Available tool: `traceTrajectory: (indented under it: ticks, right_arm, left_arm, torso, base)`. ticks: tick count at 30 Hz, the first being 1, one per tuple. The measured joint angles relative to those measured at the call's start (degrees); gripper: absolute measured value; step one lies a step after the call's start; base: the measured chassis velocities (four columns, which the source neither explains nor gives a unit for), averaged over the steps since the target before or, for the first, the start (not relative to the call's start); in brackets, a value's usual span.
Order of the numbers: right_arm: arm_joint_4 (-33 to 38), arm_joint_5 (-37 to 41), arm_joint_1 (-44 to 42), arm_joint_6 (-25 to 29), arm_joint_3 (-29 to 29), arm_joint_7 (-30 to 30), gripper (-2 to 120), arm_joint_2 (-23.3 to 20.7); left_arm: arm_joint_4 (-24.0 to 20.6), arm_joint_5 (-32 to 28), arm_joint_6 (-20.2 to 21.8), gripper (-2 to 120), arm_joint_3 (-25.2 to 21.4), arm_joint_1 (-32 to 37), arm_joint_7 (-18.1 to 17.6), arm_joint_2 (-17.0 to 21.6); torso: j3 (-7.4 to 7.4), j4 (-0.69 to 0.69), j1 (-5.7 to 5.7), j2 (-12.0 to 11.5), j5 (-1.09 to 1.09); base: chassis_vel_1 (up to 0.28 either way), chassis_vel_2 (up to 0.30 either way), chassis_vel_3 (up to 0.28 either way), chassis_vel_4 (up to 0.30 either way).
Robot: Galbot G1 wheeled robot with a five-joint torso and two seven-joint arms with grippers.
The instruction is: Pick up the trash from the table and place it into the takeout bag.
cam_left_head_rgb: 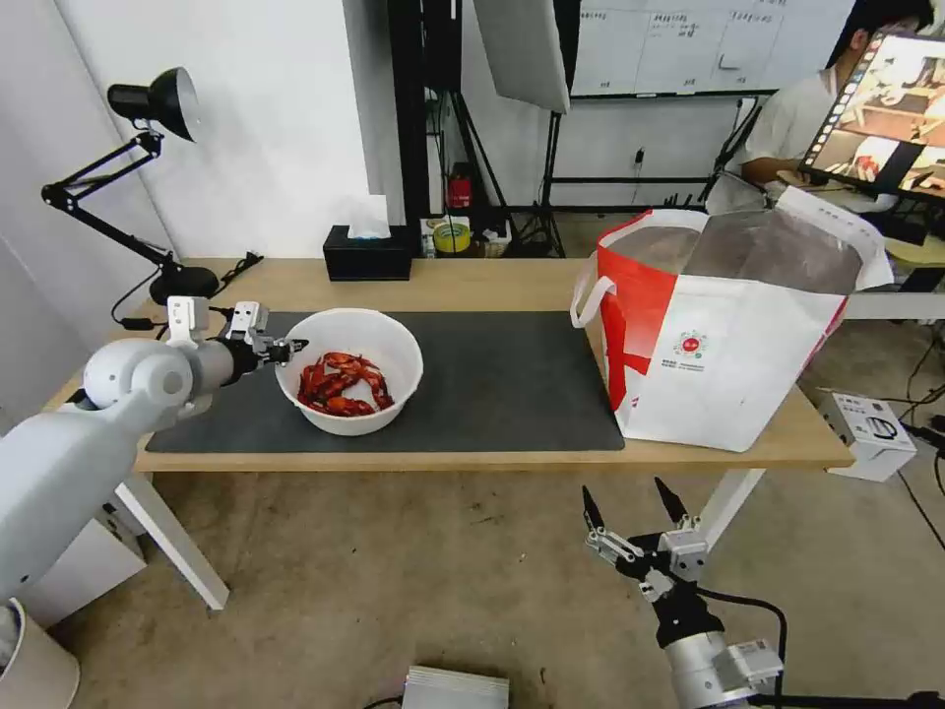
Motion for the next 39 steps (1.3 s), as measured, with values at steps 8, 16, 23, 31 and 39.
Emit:
traceTrajectory:
  ticks: [8, 16, 23, 31, 39]
  right_arm:
    - [0.0, 0.0, 0.0, 0.0, 0.0, 0.0, 100, 0.0]
    - [0.0, 0.0, 0.0, 0.0, 0.0, 0.0, 100, 0.0]
    - [0.0, 0.0, 0.0, 0.0, 0.0, 0.0, 100, 0.0]
    - [0.0, 0.0, 0.0, 0.0, 0.0, 0.0, 100, 0.0]
    - [0.0, 0.0, 0.0, 0.0, 0.0, 0.0, 100, 0.0]
  left_arm:
    - [-5.6, -7.3, 0.0, 0, -0.3, 0.2, -4.9, -0.1]
    - [-9.4, -12.2, 0.0, 0, 0.9, -3.1, -8.2, -3.1]
    - [-9.8, -16.7, 0.0, 0, 4.5, -10.1, -10.7, -6.2]
    - [-8.0, -20.0, 0.0, 0, 11.2, -19.1, -13.7, -10.2]
    - [-5.3, -22.6, -0.1, 0, 16.1, -27.7, -14.8, -14.7]
  torso:
    - [0.00, 0.00, 0.00, 0.0, 0.01]
    - [0.00, 0.00, 0.00, 0.0, 0.01]
    - [0.00, 0.00, 0.00, 0.0, 0.01]
    - [0.00, 0.00, 0.00, 0.0, 0.01]
    - [0.00, 0.00, 0.00, 0.0, 0.01]
  base:
    - [0.000, 0.000, 0.000, 0.000]
    - [0.000, 0.000, 0.000, 0.000]
    - [0.000, 0.000, 0.000, 0.000]
    - [0.000, 0.000, 0.000, 0.000]
    - [0.000, 0.000, 0.000, 0.000]
